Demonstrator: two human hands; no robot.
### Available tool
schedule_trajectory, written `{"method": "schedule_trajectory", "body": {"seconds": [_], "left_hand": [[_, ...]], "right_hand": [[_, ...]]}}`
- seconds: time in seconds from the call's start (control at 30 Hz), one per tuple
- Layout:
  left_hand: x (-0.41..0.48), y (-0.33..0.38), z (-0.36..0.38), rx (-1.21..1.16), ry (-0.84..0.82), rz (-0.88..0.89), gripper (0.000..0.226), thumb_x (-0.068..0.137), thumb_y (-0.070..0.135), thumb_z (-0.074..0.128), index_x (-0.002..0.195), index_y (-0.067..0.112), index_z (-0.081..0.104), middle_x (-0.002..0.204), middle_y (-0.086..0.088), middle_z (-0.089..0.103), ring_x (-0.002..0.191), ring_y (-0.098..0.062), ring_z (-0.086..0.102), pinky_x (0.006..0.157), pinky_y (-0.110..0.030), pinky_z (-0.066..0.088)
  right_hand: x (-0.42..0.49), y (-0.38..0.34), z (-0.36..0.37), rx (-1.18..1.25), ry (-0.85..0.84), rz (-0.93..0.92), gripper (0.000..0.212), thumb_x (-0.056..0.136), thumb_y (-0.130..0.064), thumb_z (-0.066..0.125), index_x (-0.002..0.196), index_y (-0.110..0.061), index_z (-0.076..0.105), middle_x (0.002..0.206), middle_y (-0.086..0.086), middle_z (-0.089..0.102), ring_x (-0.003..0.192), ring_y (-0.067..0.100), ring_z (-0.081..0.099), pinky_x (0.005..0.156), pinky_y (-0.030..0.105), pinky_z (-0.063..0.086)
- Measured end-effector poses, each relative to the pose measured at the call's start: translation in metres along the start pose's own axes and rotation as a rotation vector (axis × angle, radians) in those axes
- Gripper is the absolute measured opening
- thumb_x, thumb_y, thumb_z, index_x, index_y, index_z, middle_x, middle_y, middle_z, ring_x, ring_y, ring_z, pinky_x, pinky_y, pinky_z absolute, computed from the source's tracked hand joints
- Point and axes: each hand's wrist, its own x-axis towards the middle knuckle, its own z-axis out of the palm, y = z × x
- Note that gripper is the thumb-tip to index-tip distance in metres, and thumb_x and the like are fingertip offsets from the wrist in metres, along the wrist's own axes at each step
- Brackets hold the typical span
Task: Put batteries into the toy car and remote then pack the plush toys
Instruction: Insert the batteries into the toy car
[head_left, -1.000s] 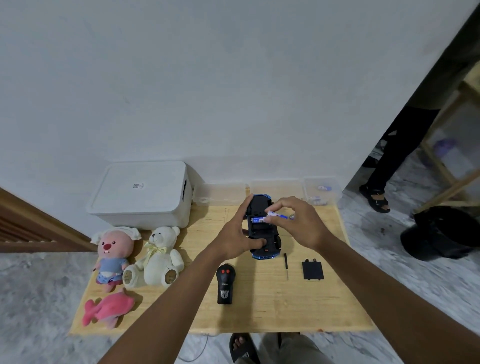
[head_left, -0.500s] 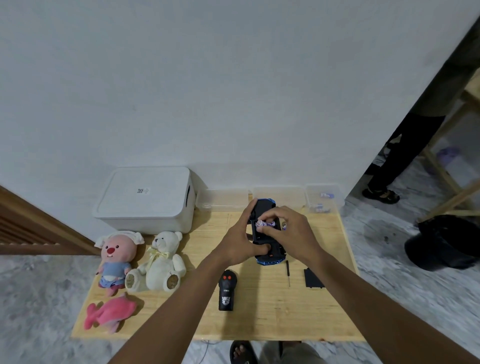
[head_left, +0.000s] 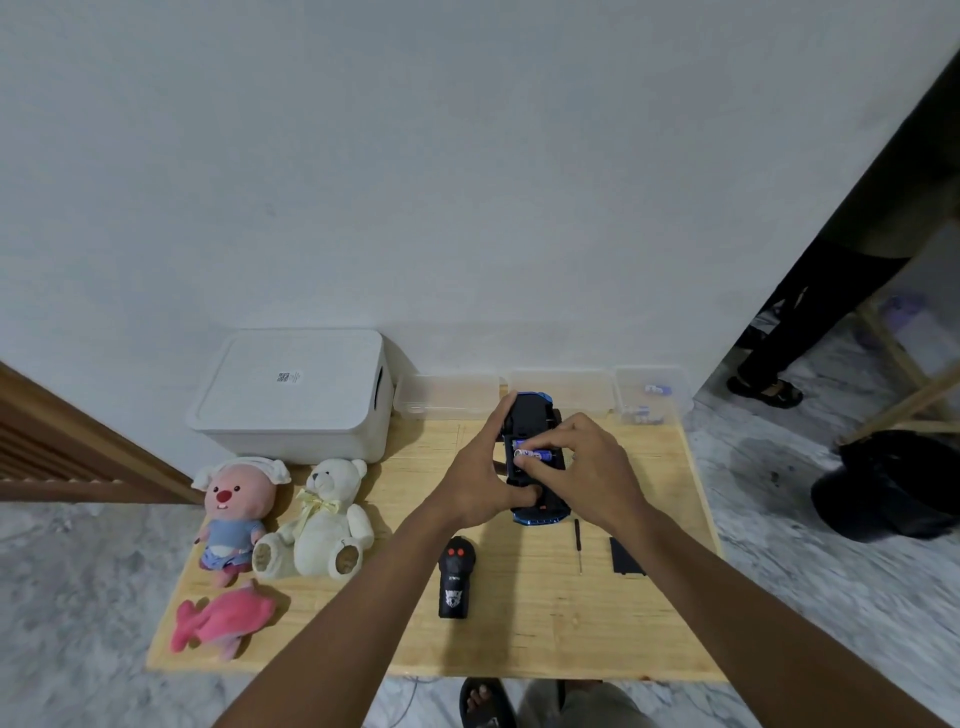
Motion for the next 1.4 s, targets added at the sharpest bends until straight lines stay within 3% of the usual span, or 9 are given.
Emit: {"method": "schedule_trajectory", "body": {"seconds": [0.23, 0.43, 0.6, 0.73, 0.87, 1.0, 1.13, 1.27, 1.4], "left_hand": [[-0.002, 0.0, 0.008, 0.015, 0.017, 0.017, 0.121, 0.072, -0.001, 0.081, 0.159, 0.053, 0.016, 0.14, 0.011, 0.058, 0.105, -0.013, 0.07, 0.09, -0.039, 0.062], [-0.003, 0.0, 0.01, 0.04, 0.001, 0.022, 0.118, 0.074, 0.001, 0.079, 0.159, 0.053, 0.015, 0.135, 0.018, 0.059, 0.109, -0.009, 0.068, 0.096, -0.034, 0.059], [-0.002, -0.005, 0.014, 0.044, -0.008, 0.019, 0.118, 0.077, 0.002, 0.08, 0.159, 0.053, 0.013, 0.138, 0.017, 0.058, 0.111, -0.005, 0.067, 0.097, -0.031, 0.058], [0.0, -0.005, 0.014, 0.041, 0.013, 0.021, 0.117, 0.079, 0.003, 0.08, 0.161, 0.048, 0.011, 0.142, 0.016, 0.056, 0.119, -0.002, 0.062, 0.099, -0.027, 0.055], [0.001, -0.007, 0.012, 0.063, 0.026, 0.027, 0.116, 0.079, 0.008, 0.081, 0.161, 0.048, 0.01, 0.145, 0.02, 0.052, 0.131, 0.004, 0.051, 0.103, -0.033, 0.054], [0.0, -0.008, 0.012, 0.067, 0.023, 0.035, 0.113, 0.08, 0.009, 0.081, 0.161, 0.048, 0.012, 0.144, 0.019, 0.055, 0.131, 0.002, 0.051, 0.104, -0.036, 0.054], [0.0, -0.007, 0.012, 0.056, 0.024, 0.042, 0.113, 0.08, 0.008, 0.081, 0.161, 0.048, 0.013, 0.144, 0.019, 0.055, 0.129, 0.001, 0.054, 0.104, -0.037, 0.054], [0.0, -0.009, 0.011, 0.038, 0.014, 0.048, 0.114, 0.08, 0.003, 0.08, 0.161, 0.048, 0.013, 0.143, 0.015, 0.056, 0.119, -0.003, 0.063, 0.101, -0.034, 0.056], [0.0, -0.011, 0.011, 0.033, 0.005, 0.056, 0.116, 0.079, 0.004, 0.081, 0.16, 0.052, 0.012, 0.141, 0.012, 0.058, 0.116, -0.012, 0.067, 0.102, -0.037, 0.056]], "right_hand": [[0.001, -0.008, 0.003, 0.072, 0.009, 0.257, 0.032, 0.068, -0.045, 0.084, 0.089, -0.039, 0.061, 0.111, -0.008, 0.048, 0.091, 0.004, 0.058, 0.074, 0.027, 0.048], [0.002, 0.003, 0.001, 0.091, -0.008, 0.241, 0.022, 0.068, -0.05, 0.085, 0.077, -0.042, 0.067, 0.113, -0.009, 0.059, 0.099, 0.006, 0.061, 0.081, 0.034, 0.055], [0.002, 0.003, -0.001, 0.054, -0.04, 0.264, 0.024, 0.065, -0.054, 0.081, 0.078, -0.041, 0.065, 0.109, -0.01, 0.062, 0.094, 0.005, 0.062, 0.072, 0.031, 0.053], [-0.003, 0.002, -0.011, -0.013, -0.082, 0.278, 0.021, 0.085, -0.041, 0.067, 0.101, -0.038, 0.054, 0.112, -0.007, 0.046, 0.093, 0.011, 0.059, 0.07, 0.029, 0.047], [-0.001, 0.009, -0.031, 0.161, -0.211, 0.272, 0.039, 0.098, -0.002, 0.042, 0.131, -0.023, 0.049, 0.115, 0.005, 0.051, 0.091, 0.012, 0.054, 0.066, 0.022, 0.041], [-0.004, 0.014, -0.038, 0.329, -0.171, 0.225, 0.055, 0.094, -0.007, 0.067, 0.139, -0.034, 0.051, 0.118, -0.003, 0.061, 0.102, 0.013, 0.068, 0.082, 0.022, 0.053], [-0.007, 0.013, -0.03, 0.43, -0.006, 0.218, 0.033, 0.086, -0.012, 0.079, 0.116, -0.022, 0.071, 0.104, -0.002, 0.075, 0.094, 0.008, 0.073, 0.074, 0.018, 0.058], [-0.012, 0.011, -0.022, 0.281, 0.038, 0.139, 0.023, 0.087, -0.019, 0.079, 0.109, -0.027, 0.077, 0.102, -0.014, 0.07, 0.083, -0.01, 0.067, 0.071, 0.003, 0.048], [-0.011, 0.011, -0.02, -0.017, -0.079, -0.032, 0.026, 0.091, -0.018, 0.073, 0.115, -0.028, 0.076, 0.103, -0.007, 0.065, 0.094, 0.005, 0.061, 0.079, 0.009, 0.042]]}}
